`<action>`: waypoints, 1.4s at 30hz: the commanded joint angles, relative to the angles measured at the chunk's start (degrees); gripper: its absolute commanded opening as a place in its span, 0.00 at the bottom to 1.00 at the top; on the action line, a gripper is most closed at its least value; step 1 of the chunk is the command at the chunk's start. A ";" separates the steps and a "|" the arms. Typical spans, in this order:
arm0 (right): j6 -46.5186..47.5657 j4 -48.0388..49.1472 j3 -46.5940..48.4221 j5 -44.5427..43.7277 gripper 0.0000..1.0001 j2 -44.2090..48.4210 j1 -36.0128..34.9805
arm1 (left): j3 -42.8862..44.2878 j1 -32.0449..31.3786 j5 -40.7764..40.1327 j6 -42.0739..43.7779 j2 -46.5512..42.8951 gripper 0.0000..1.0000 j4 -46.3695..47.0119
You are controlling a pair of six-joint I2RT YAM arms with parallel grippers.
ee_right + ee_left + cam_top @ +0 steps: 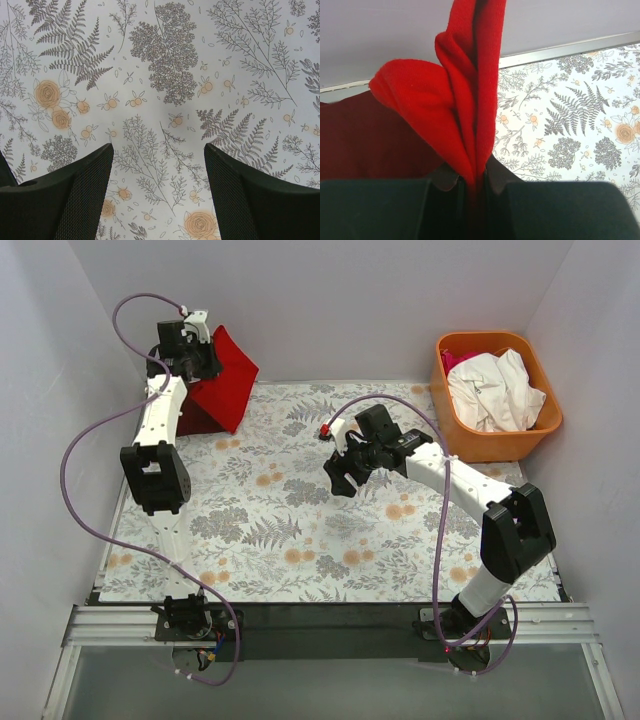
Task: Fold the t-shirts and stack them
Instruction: Neatly place the folded tshirt to the corner
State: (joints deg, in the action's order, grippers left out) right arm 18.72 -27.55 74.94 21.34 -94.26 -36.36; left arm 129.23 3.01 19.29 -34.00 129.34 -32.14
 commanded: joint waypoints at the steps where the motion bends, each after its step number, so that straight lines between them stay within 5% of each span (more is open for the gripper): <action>1: -0.44 -0.84 2.85 1.42 0.79 -0.93 0.06 | -0.64 0.95 0.31 0.87 -7.52 0.00 3.48; 17: -0.44 -4.18 7.59 1.59 0.79 -5.41 0.06 | -2.66 7.54 3.30 0.42 -3.04 0.00 6.04; 42: -0.35 -5.41 7.77 0.28 0.79 -8.84 -0.38 | -2.14 12.29 4.44 11.58 6.28 0.00 15.44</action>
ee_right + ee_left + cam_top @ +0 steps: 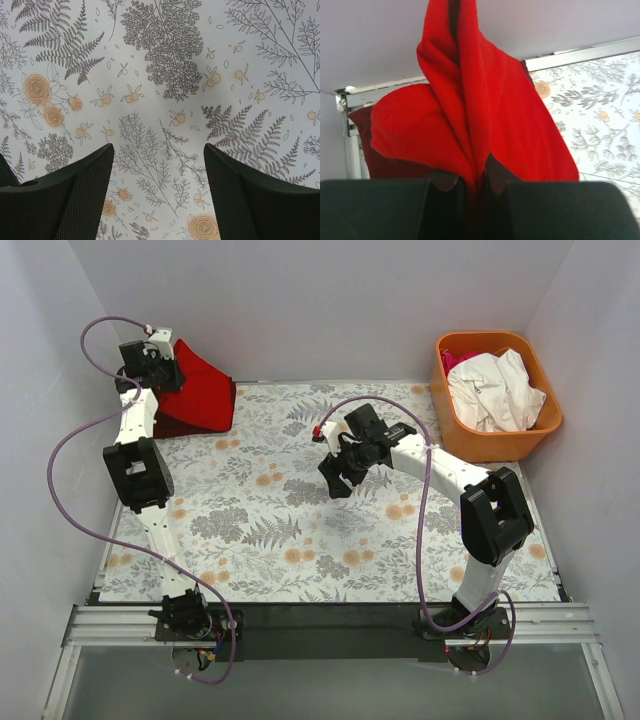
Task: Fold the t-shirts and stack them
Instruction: Neatly place the folded tshirt to the corner
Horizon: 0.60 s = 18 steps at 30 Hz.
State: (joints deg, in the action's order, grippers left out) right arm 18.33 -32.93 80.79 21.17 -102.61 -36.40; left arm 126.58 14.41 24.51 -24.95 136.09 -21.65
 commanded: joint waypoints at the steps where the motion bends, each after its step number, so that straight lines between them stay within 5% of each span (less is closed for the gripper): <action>1: 0.04 -0.03 1.91 0.45 0.79 -0.40 -0.34 | 0.51 1.14 -0.87 3.32 -0.04 0.00 5.82; 5: 0.57 -0.38 1.82 0.89 0.82 -0.31 -0.34 | -1.16 1.41 -2.80 5.44 0.75 0.00 8.81; 10: 1.18 -0.65 1.47 1.07 0.95 0.39 -0.25 | -1.34 1.84 -5.70 5.88 1.28 0.35 9.96; 16: 1.36 -1.26 1.30 0.63 0.98 2.67 0.71 | 6.02 2.81 -8.51 5.79 -0.39 0.54 7.34; 18: 0.84 -1.17 0.95 1.24 0.98 4.34 1.51 | 7.88 2.81 -10.00 5.62 -2.39 0.69 5.66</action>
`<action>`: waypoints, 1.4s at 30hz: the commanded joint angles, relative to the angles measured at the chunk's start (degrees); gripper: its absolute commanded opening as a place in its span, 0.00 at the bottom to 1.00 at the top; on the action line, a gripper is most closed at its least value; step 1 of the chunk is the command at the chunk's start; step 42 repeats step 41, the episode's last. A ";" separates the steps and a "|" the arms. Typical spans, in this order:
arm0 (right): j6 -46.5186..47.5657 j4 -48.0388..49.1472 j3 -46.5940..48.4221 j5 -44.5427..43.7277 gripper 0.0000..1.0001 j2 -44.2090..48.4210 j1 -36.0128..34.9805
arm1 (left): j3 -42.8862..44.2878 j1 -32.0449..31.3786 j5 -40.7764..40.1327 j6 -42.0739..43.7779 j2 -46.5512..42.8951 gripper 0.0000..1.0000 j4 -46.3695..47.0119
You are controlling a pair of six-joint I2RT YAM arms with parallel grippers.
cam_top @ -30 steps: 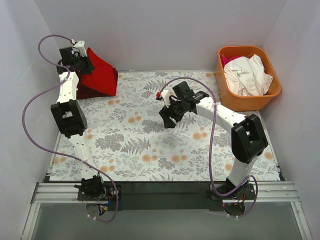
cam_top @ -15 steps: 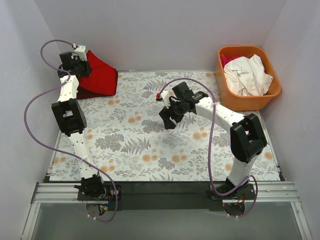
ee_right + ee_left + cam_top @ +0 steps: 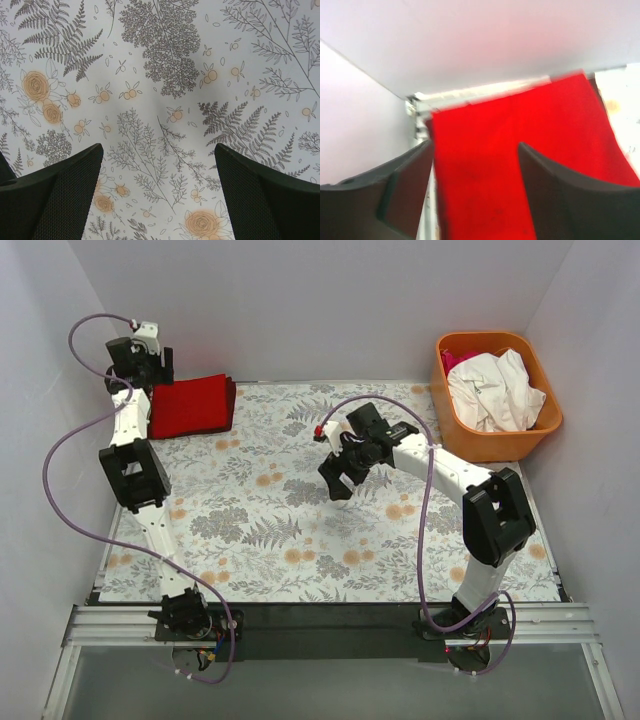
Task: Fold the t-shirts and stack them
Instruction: Neatly place the folded tshirt to the corner, then reset both grippers
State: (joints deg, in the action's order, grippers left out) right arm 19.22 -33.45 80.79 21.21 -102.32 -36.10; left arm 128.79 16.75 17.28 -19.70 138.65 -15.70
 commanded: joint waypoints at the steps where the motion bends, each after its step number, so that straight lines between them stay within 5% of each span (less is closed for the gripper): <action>1: -0.32 -0.56 0.68 1.46 0.98 4.84 2.25 | 6.29 0.47 -3.21 0.28 -5.84 0.71 -1.86; 6: -0.68 -0.56 -2.21 1.82 0.98 11.26 5.94 | 3.75 0.47 -3.40 -0.68 -13.48 0.80 -7.31; 16: -2.26 -0.47 -9.33 4.36 0.98 21.98 19.64 | -8.18 -4.79 10.67 -10.26 -31.58 0.83 -31.13; 19: -4.10 -0.30 -11.44 5.06 0.98 24.71 23.42 | -16.77 -7.16 13.30 -13.69 -38.35 0.84 -31.23; 25: -4.81 -0.12 -16.63 4.45 0.98 30.42 25.81 | -36.21 -15.86 5.66 -17.38 -53.18 0.85 -27.38; 32: -5.69 -0.30 -27.07 6.29 0.99 36.92 26.16 | -64.06 -18.07 8.12 -19.23 -68.41 0.86 -24.11; 42: -6.04 0.41 -32.37 6.56 0.98 42.20 27.13 | -70.96 -18.25 6.28 -19.31 -77.30 0.87 -26.04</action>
